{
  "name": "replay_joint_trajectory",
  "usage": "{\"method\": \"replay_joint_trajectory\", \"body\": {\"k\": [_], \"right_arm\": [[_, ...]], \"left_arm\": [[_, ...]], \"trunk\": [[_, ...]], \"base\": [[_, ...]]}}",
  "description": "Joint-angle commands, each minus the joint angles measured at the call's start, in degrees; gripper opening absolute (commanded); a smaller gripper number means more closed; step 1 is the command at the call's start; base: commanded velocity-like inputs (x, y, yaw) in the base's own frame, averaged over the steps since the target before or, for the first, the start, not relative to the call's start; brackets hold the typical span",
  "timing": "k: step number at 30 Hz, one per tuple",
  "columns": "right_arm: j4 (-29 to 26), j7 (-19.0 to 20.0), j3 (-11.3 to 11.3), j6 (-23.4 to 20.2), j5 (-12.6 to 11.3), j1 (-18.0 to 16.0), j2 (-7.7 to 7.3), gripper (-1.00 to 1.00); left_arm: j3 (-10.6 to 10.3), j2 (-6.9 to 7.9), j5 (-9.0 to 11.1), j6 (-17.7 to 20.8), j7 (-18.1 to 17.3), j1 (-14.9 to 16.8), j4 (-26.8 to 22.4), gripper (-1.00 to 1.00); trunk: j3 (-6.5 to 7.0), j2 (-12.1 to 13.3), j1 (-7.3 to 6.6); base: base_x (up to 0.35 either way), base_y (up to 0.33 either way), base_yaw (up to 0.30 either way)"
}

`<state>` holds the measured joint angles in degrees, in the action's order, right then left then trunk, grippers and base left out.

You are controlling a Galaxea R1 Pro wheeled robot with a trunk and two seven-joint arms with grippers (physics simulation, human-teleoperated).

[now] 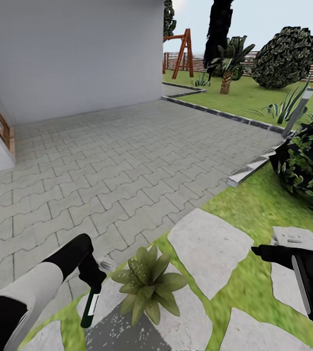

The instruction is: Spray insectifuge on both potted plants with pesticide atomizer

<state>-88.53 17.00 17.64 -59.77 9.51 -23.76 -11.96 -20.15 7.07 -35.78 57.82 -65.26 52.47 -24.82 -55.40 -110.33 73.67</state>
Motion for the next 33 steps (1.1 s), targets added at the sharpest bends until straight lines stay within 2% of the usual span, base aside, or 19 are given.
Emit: {"method": "replay_joint_trajectory", "body": {"k": [1, 9, 23, 33], "right_arm": [[-0.1, 0.6, 0.0, -0.2, 0.6, -0.1, 0.01, 1.0], [-0.1, 0.5, 0.1, -0.2, 0.6, -0.1, 0.01, 1.0], [-0.1, 0.4, 0.1, -0.2, 0.6, -0.1, 0.01, 1.0], [-0.1, 0.4, 0.0, -0.2, 0.6, -0.1, 0.02, 1.0]], "left_arm": [[-0.1, 0.04, -0.5, 0.4, -0.6, 0.0, -0.1, -1.0], [-0.3, -0.15, -0.5, 0.4, -0.6, 0.0, -0.1, -1.0], [-0.4, -0.28, -0.4, 0.4, -0.6, -0.2, -0.1, -1.0], [-0.2, -0.39, -0.4, 0.4, -0.6, -0.2, -0.2, -1.0]], "trunk": [[-0.05, 0.0, -0.01], [-0.05, 0.0, -0.01], [-0.05, 0.0, -0.01], [-0.05, 0.0, -0.01]], "base": [[-0.034, 0.237, -0.222], [-0.071, 0.195, -0.076], [-0.013, 0.016, -0.171], [-0.172, -0.205, 0.041]]}}
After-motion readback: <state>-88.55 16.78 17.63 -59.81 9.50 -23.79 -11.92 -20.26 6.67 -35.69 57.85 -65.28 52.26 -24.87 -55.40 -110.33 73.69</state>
